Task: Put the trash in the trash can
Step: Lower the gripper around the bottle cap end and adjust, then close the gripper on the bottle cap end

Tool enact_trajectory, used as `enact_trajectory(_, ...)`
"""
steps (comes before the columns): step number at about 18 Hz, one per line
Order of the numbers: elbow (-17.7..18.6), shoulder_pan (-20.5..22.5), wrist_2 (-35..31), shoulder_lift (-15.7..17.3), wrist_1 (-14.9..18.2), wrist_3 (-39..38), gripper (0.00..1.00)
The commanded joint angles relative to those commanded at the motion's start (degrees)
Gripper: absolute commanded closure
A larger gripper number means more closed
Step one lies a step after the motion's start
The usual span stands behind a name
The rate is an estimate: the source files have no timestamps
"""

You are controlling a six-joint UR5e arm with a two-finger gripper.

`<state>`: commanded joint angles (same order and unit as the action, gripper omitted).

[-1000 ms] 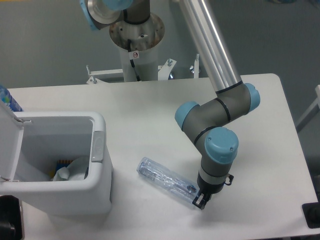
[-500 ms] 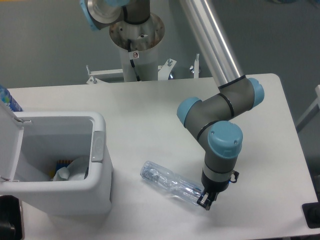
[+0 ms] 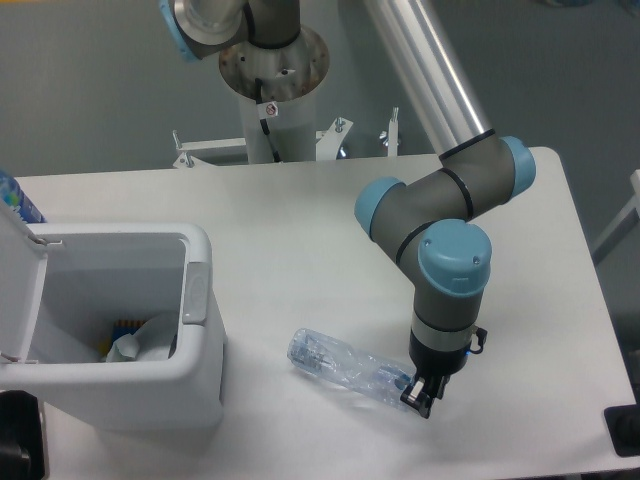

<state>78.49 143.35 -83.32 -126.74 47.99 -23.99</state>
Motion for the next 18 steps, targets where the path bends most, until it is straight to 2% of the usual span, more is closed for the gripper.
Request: enact_trajectory(18, 0.2, -0.1, 0.0, 3.0, 0.4, 0.0, 0.80)
